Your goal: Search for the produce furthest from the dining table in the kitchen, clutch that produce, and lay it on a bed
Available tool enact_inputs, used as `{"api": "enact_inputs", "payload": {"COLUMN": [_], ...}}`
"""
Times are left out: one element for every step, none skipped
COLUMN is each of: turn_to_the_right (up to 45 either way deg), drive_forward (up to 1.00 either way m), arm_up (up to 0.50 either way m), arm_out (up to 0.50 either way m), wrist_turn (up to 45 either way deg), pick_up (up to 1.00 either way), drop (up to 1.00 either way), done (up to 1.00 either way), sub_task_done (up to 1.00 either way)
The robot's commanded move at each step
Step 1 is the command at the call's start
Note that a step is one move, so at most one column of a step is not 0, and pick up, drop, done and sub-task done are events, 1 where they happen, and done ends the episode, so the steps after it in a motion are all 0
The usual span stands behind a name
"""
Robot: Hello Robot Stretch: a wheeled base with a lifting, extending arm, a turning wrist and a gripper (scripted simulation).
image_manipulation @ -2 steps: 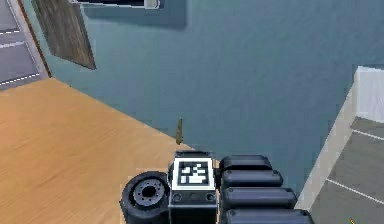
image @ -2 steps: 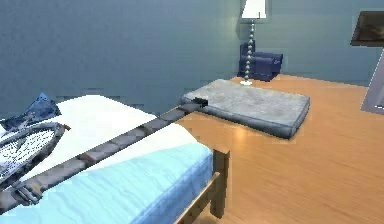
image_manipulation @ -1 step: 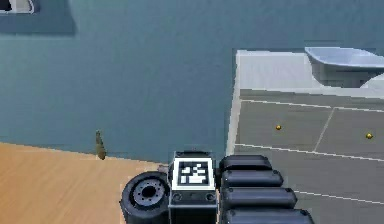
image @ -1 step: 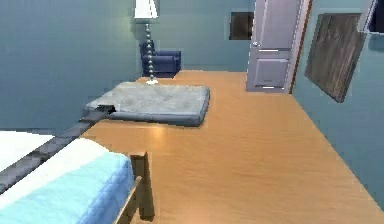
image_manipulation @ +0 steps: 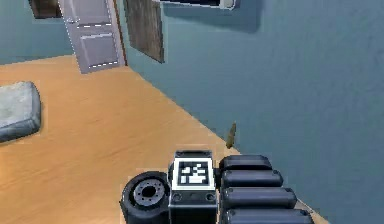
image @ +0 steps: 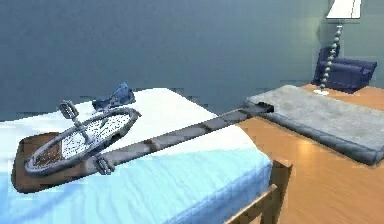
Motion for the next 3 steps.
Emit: {"api": "enact_inputs", "payload": {"turn_to_the_right": [-45.0, -45.0, -30.0], "drive_forward": [0.00, 0.00, 0.00], "arm_up": [0.00, 0.00, 0.00], "arm_out": [0.00, 0.00, 0.00], "wrist_turn": [0.0, 0.0, 0.0], "pick_up": [0.00, 0.00, 0.00], "drop": [0.00, 0.00, 0.00], "done": [0.00, 0.00, 0.00], "sub_task_done": [0.00, 0.00, 0.00]}}
